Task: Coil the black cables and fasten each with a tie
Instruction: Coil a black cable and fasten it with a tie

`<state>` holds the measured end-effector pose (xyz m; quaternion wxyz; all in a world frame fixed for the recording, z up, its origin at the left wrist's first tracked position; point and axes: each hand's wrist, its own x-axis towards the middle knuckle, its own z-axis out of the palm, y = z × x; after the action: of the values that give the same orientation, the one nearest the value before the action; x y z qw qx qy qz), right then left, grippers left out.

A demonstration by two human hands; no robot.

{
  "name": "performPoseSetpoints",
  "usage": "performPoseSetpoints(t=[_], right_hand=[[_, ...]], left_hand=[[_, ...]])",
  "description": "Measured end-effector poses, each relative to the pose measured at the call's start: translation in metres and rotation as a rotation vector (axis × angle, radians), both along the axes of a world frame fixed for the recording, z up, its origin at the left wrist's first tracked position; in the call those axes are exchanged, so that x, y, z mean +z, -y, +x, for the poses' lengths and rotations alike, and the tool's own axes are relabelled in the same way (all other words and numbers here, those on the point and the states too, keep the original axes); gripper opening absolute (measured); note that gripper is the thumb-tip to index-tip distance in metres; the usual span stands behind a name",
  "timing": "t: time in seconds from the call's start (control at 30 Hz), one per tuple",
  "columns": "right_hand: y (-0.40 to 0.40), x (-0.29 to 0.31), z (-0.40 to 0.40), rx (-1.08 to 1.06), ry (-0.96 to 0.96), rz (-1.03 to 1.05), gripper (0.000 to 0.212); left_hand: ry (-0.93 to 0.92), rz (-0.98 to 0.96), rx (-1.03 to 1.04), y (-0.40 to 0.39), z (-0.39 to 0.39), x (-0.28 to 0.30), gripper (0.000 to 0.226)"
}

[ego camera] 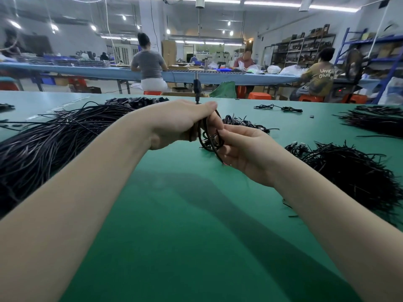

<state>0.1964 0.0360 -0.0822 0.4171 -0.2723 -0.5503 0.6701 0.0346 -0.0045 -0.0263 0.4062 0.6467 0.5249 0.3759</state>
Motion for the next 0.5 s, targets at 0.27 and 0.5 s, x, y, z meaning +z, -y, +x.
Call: performPoseSetpoints(t=[0.27,0.5], right_hand=[[0.005,-0.001,-0.003,0.068,0.064,0.037,0.015],[0.005,-0.003,-0.009,-0.102,0.151,0.221,0.018]], left_hand=[[0.285,-0.126,-0.098,-0.002,0.01,-0.007,0.039],[0.1,-0.091,0.005,-0.002,0.012,-0.003,0.045]])
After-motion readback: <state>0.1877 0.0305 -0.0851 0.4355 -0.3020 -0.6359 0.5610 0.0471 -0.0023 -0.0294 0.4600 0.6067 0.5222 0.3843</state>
